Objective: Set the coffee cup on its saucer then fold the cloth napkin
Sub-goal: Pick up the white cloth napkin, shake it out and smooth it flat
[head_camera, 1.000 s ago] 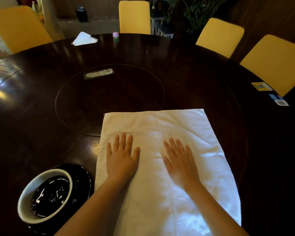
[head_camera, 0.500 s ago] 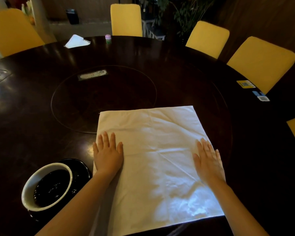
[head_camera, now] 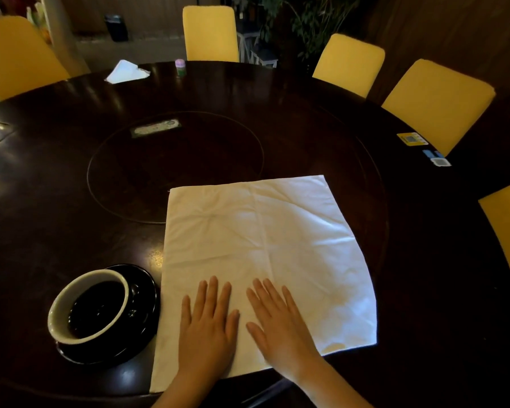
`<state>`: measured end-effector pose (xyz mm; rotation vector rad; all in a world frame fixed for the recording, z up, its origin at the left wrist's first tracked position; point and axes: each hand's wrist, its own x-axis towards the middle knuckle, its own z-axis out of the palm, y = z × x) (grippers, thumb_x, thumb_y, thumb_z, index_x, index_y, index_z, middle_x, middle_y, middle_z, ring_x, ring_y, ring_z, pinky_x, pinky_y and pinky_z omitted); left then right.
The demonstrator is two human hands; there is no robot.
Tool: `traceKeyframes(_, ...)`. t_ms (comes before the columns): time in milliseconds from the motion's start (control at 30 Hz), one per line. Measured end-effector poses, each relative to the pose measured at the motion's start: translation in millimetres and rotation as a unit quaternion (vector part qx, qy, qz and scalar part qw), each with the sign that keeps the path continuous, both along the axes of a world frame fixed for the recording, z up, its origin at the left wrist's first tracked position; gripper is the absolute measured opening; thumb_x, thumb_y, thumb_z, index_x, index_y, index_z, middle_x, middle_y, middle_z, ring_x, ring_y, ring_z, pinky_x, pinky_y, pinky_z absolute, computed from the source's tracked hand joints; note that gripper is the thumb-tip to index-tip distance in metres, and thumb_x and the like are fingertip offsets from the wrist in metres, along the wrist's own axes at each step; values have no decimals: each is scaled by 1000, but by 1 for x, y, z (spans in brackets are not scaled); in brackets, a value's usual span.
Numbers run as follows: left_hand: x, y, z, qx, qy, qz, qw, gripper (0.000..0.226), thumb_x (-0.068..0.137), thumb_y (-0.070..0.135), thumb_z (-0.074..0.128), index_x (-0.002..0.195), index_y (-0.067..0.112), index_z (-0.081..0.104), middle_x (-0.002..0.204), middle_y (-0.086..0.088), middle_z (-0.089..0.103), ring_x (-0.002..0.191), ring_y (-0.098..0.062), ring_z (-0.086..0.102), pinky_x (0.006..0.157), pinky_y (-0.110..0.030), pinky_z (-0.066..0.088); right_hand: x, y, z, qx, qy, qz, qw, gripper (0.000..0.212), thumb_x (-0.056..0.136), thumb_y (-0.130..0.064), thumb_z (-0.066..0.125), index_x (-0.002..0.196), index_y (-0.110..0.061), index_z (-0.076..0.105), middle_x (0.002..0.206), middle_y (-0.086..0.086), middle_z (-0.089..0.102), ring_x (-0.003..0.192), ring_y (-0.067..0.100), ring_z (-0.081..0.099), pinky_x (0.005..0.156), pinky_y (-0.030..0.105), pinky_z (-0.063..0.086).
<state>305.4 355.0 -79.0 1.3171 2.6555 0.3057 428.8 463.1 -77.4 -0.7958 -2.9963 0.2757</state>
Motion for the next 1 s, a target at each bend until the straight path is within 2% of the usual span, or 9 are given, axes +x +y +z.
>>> traceKeyframes(133,-12,-18,0,5,10,-14,1000,64,94,55,10,138,20,41,146,-9,41,136,-21,22,113,-33,0,20,12,-3,29,-13,-15,999,56,97,-49,14,144,-23,27,151,-1,33,140,18,28,108,39,16)
traceKeyframes(300,-18,-28,0,-1,4,-21,1000,69,93,57,9,137,17,42,146,-11,41,136,-22,22,113,-31,-1,68,40,-6,17,-23,-61,998,59,96,-52,9,149,-26,9,158,-1,11,144,13,3,113,38,5)
traceKeyframes(467,-20,-36,1,-8,8,-9,1000,70,92,57,8,138,16,41,145,-11,41,138,-22,25,112,-30,-1,118,62,-2,16,-41,-100,994,63,94,-57,6,149,-26,2,158,-3,4,145,12,0,115,34,1)
traceKeyframes(567,-21,-42,1,-11,15,-9,1000,70,93,55,8,136,13,43,143,-14,43,134,-26,33,111,-31,1,136,57,6,-2,-30,-86,996,64,94,-46,28,149,-25,3,158,-2,7,145,9,-2,116,32,1)
traceKeyframes(667,-18,-48,1,-12,17,-20,1000,69,94,53,7,134,12,45,141,-16,46,133,-29,36,109,-35,10,147,46,5,-20,-44,-61,997,88,77,-27,52,149,-23,2,158,-4,1,144,8,-9,116,29,-6)
traceKeyframes(733,-13,-51,1,-14,0,-27,1000,67,95,52,7,134,13,44,140,-17,47,135,-27,31,109,-33,8,149,42,-1,-10,-40,-74,996,91,72,-16,61,149,-20,12,158,-1,11,145,13,4,116,32,2)
traceKeyframes(833,0,-52,2,-6,-23,-56,998,64,95,52,9,134,15,43,140,-17,48,132,-26,25,110,-29,1,144,45,-8,32,14,-122,992,77,68,-8,72,138,-12,40,142,6,45,128,23,41,108,33,23)
traceKeyframes(900,12,-47,4,4,-32,-106,994,62,94,54,13,133,16,44,139,-15,48,132,-27,30,110,-28,3,139,50,-5,68,75,-138,985,58,66,0,73,120,-10,55,121,7,60,107,28,57,97,32,31)
traceKeyframes(1000,30,-30,4,48,-21,-209,976,62,92,58,23,132,16,46,137,-12,51,128,-30,46,110,-29,18,134,54,11,125,163,-134,969,22,74,-4,59,94,-13,63,93,4,66,91,27,61,87,31,35)
